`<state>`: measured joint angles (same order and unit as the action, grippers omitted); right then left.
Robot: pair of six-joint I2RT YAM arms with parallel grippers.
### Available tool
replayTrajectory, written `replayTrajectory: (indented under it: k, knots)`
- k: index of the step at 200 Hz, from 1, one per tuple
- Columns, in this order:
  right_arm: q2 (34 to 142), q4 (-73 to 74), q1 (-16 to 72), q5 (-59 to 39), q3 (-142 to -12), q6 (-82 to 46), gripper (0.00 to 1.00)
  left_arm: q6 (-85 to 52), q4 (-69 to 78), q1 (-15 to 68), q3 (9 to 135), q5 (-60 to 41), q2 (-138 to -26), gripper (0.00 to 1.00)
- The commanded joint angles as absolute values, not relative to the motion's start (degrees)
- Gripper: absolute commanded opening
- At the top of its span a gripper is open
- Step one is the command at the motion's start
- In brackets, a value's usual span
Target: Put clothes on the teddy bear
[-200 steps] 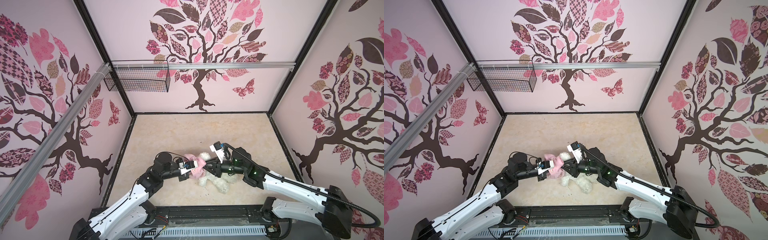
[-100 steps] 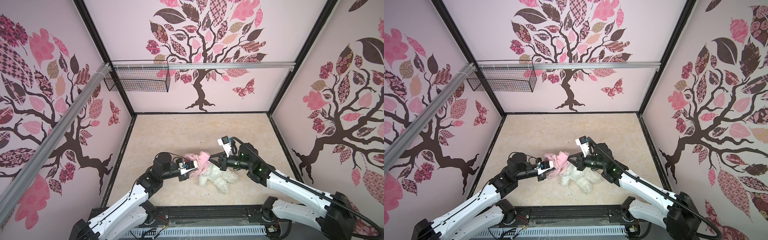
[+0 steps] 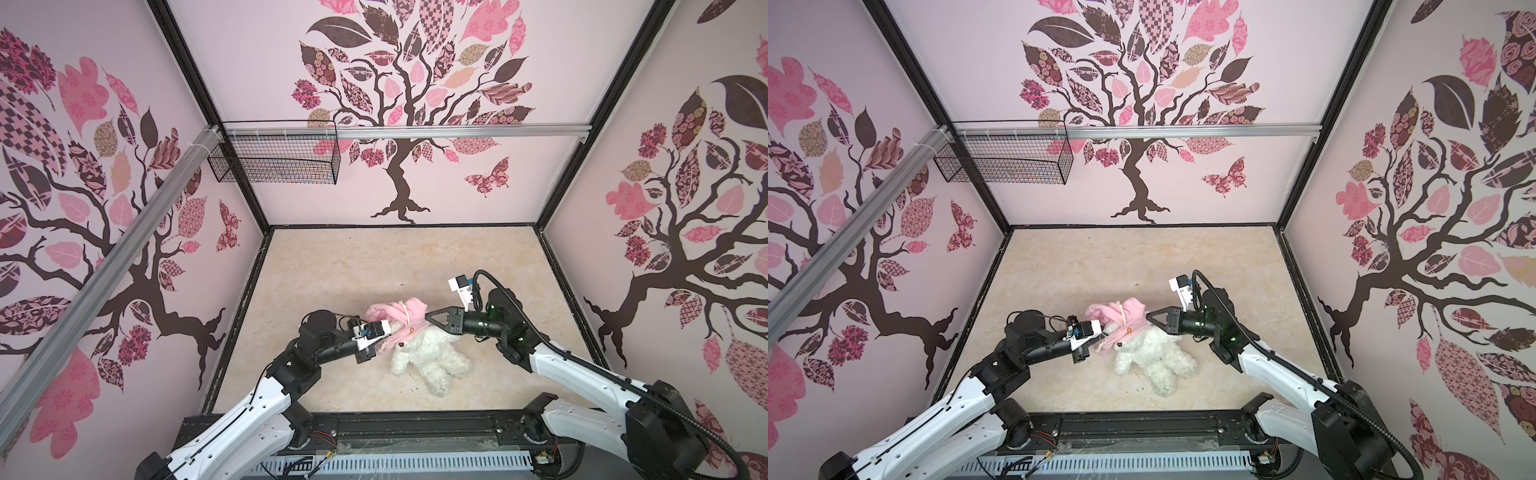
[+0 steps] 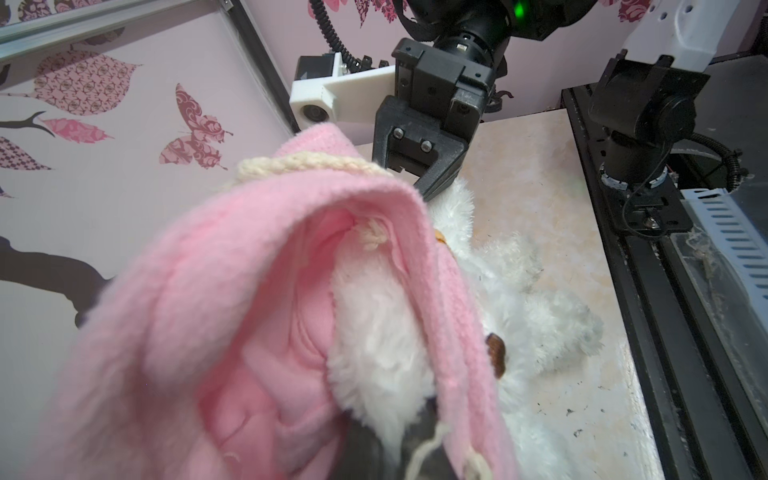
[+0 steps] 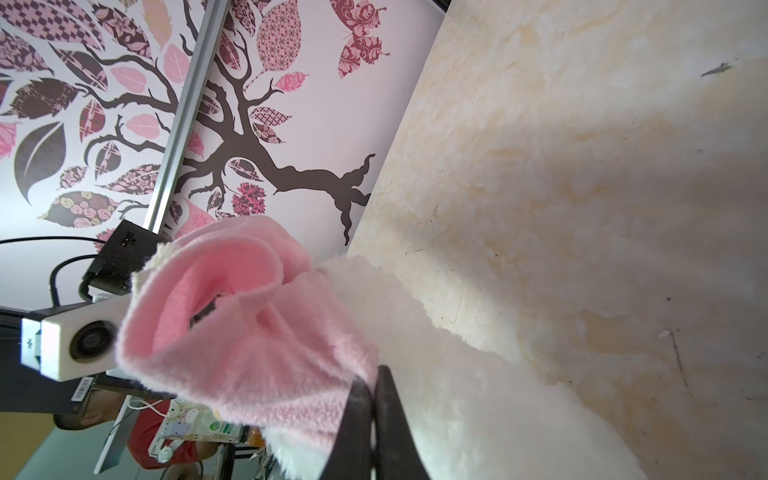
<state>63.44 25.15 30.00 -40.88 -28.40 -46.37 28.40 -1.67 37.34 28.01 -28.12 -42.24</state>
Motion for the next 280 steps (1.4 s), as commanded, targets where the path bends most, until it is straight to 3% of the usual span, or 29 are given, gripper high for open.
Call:
replayTrajectory:
  k: [1, 60, 103, 129, 166, 187, 227, 280]
  knots:
    - [66.5, 24.8, 26.6, -34.5, -26.9, -48.3, 0.0, 27.1, 0.4, 37.0, 27.9, -27.3, -40.0, 0.0]
    - [72.6, 25.1, 25.2, -32.6, -25.6, -45.1, 0.0, 20.4, 1.7, 36.7, 28.0, -21.6, -37.1, 0.0]
    - [75.7, 15.9, 31.0, -29.2, -32.2, -34.9, 0.0, 9.5, 1.1, 36.8, 30.7, -8.3, -40.7, 0.0]
    - [75.6, 13.8, 34.0, -27.5, -35.4, -30.4, 0.08, -3.1, -2.8, 37.1, 33.9, -6.4, -46.5, 0.0]
    - [68.8, 7.1, 33.9, -23.2, -38.8, -20.2, 0.3, -21.8, -6.1, 37.1, 35.9, -6.0, -51.2, 0.0]
    - [63.3, 9.1, 34.3, -23.7, -36.5, -18.7, 0.33, -32.0, -9.1, 36.2, 37.5, -4.9, -52.1, 0.0]
    - [59.9, 21.7, 45.0, -24.5, -29.8, -18.0, 0.3, -54.2, -9.3, 27.3, 39.5, -23.2, -56.6, 0.0]
    - [69.6, 33.9, 50.4, -22.7, -29.5, -21.4, 0.16, -66.7, -5.2, 26.1, 40.8, -37.6, -60.5, 0.0]
